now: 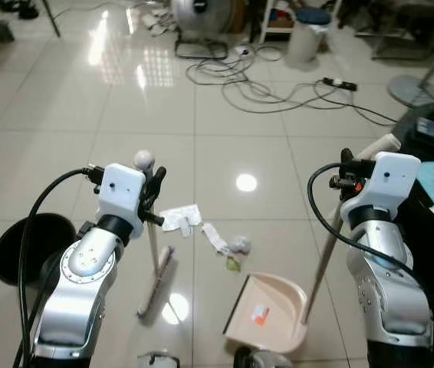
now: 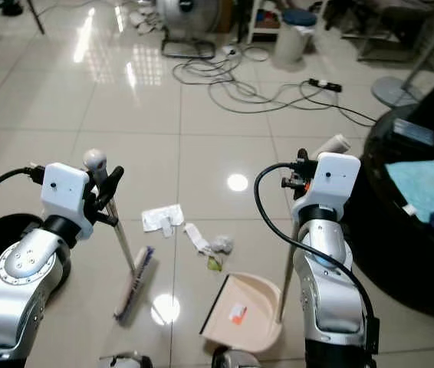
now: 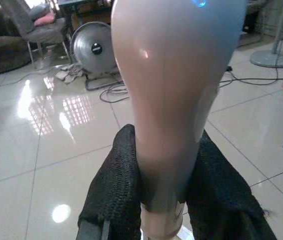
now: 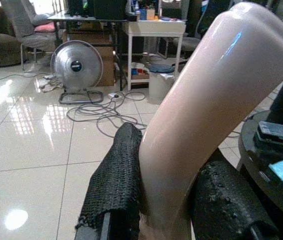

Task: Sweep floor

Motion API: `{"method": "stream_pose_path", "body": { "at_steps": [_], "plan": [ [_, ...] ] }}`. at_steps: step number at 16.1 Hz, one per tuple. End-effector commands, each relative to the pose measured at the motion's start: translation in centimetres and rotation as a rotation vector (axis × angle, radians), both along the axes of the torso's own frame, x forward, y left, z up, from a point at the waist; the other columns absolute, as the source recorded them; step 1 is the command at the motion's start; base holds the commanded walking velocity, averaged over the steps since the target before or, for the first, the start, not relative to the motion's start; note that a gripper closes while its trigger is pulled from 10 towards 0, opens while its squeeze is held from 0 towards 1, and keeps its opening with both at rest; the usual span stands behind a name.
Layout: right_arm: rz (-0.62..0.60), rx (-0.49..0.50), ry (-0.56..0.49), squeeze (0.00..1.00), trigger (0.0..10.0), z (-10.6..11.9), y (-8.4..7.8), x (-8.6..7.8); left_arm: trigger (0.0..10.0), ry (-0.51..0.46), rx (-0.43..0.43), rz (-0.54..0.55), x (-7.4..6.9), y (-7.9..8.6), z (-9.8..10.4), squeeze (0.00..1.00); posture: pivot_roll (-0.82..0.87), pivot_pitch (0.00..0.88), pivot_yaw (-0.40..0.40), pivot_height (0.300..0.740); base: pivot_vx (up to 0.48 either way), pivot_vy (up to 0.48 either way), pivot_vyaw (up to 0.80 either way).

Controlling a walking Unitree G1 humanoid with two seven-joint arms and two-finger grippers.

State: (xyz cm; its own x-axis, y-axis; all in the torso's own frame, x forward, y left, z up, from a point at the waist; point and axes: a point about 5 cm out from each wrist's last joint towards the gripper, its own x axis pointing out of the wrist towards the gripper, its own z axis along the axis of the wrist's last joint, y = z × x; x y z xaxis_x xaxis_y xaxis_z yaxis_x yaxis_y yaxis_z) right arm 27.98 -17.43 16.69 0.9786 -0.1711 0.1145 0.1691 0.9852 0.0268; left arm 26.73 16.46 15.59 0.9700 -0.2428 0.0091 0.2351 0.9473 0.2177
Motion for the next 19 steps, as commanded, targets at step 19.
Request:
{"method": "stream_pose_path", "body": {
  "at_steps": [19],
  "plan": [
    [-0.002, 0.012, -0.022, 0.00, 10.0, 0.55, -0.35, 0.01, 10.0, -0.032, -0.009, -0.006, -0.10, -0.03, 0.53, 0.00, 0.13, 0.146, -0.057, 0.740, 0.314, 0.000, -0.08]
  ]
}}
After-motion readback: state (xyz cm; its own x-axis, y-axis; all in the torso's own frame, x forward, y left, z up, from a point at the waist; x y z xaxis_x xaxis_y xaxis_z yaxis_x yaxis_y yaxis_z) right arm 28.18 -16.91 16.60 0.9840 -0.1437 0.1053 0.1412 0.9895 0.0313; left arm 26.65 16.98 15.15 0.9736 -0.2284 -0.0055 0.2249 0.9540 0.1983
